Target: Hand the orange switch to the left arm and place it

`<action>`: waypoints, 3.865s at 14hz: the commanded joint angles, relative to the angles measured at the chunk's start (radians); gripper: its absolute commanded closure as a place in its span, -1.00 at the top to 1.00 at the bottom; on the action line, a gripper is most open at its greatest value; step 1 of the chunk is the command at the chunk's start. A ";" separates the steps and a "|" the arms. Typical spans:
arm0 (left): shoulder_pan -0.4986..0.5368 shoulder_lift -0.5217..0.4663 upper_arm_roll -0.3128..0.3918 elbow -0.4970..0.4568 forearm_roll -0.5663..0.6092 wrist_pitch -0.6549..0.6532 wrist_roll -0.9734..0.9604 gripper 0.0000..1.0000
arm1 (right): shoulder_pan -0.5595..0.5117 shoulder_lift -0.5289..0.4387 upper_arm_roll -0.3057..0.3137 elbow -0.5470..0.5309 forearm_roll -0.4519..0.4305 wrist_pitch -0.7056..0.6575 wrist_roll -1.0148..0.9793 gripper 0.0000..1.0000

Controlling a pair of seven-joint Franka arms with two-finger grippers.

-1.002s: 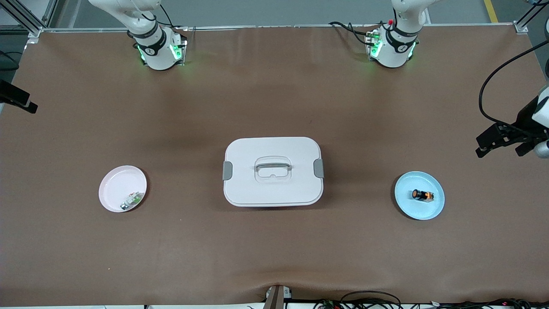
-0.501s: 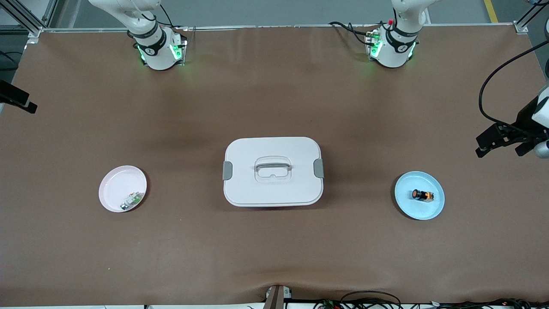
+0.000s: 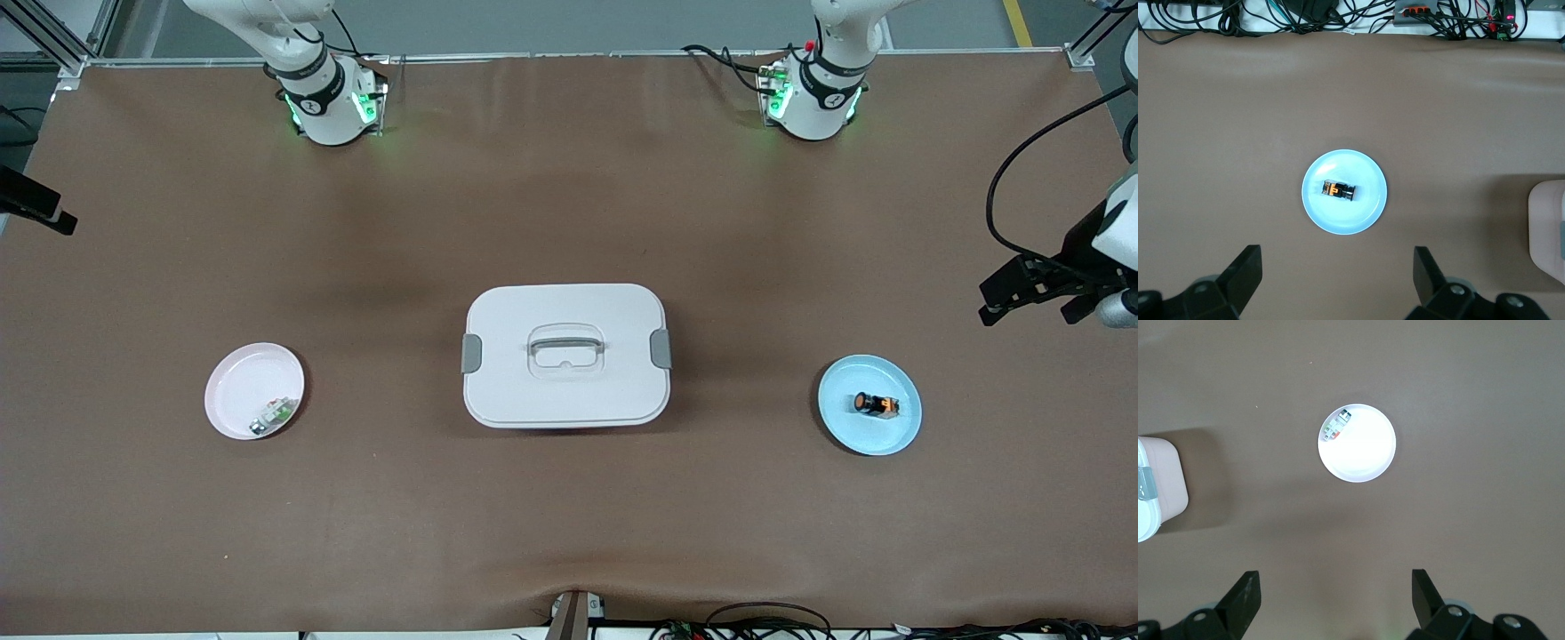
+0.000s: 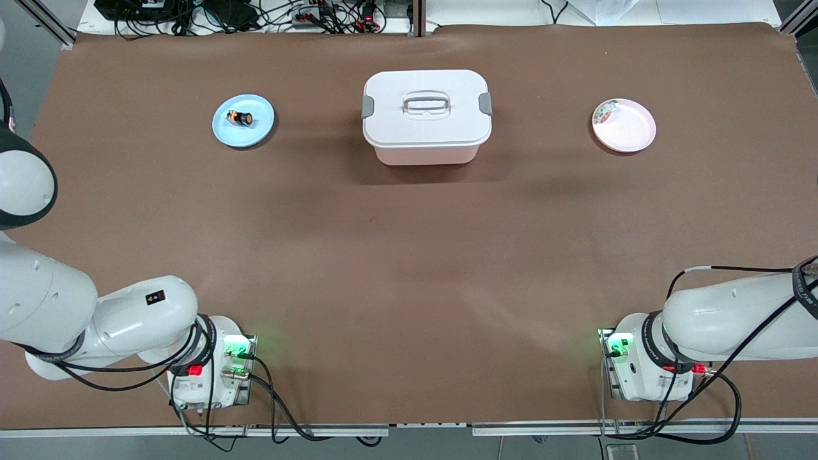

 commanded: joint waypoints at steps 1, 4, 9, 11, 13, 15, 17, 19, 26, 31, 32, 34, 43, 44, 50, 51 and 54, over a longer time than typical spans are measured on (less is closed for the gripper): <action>-0.110 -0.011 0.123 -0.002 -0.014 -0.013 0.009 1.00 | -0.015 -0.001 0.007 0.010 0.015 -0.006 0.005 1.00; -0.204 -0.011 0.214 -0.003 -0.014 -0.013 0.009 1.00 | -0.015 -0.001 0.007 0.010 0.015 -0.006 0.003 1.00; -0.322 -0.011 0.335 -0.003 -0.013 -0.013 0.010 1.00 | -0.009 -0.001 0.009 0.010 -0.004 -0.001 0.002 1.00; -0.324 -0.011 0.337 -0.003 -0.013 -0.013 0.010 1.00 | -0.009 -0.001 0.010 0.010 -0.004 0.003 0.002 1.00; -0.328 -0.011 0.337 -0.003 -0.014 -0.013 0.010 1.00 | -0.009 -0.001 0.010 0.010 -0.004 0.003 0.002 1.00; -0.328 -0.011 0.337 -0.003 -0.014 -0.013 0.009 1.00 | -0.007 -0.001 0.010 0.010 -0.005 0.006 0.002 1.00; -0.330 -0.011 0.337 -0.003 -0.014 -0.013 0.007 1.00 | -0.006 -0.001 0.012 0.010 -0.023 0.009 0.002 1.00; -0.338 -0.011 0.338 -0.003 -0.014 -0.014 0.007 1.00 | -0.006 -0.001 0.012 0.010 -0.025 0.011 0.002 1.00; -0.367 -0.012 0.386 -0.002 -0.013 -0.013 0.019 1.00 | -0.006 -0.001 0.012 0.010 -0.024 0.009 0.002 1.00; -0.365 -0.029 0.378 -0.010 -0.016 -0.052 0.013 1.00 | -0.007 -0.001 0.012 0.010 -0.024 0.008 0.002 1.00; -0.370 -0.038 0.375 -0.017 -0.020 -0.059 0.007 1.00 | -0.007 -0.001 0.012 0.010 -0.024 0.008 0.002 1.00; -0.367 -0.052 0.358 -0.022 -0.029 -0.062 0.006 1.00 | -0.007 -0.001 0.012 0.010 -0.024 0.008 0.002 1.00; -0.338 -0.158 0.360 -0.149 -0.040 -0.018 0.108 1.00 | -0.007 -0.001 0.012 0.009 -0.024 0.009 0.002 1.00; -0.338 -0.153 0.360 -0.143 -0.060 0.002 0.098 1.00 | -0.007 -0.001 0.014 0.009 -0.024 0.009 0.002 1.00; -0.344 -0.060 0.361 -0.004 -0.066 0.009 0.026 1.00 | -0.007 -0.001 0.012 0.009 -0.024 0.009 0.002 1.00; -0.342 -0.058 0.361 -0.008 -0.060 0.001 0.026 1.00 | -0.007 -0.001 0.012 0.009 -0.024 0.009 0.002 1.00; -0.342 -0.060 0.360 -0.011 -0.060 -0.079 0.039 1.00 | -0.007 -0.001 0.012 0.009 -0.024 0.008 0.002 1.00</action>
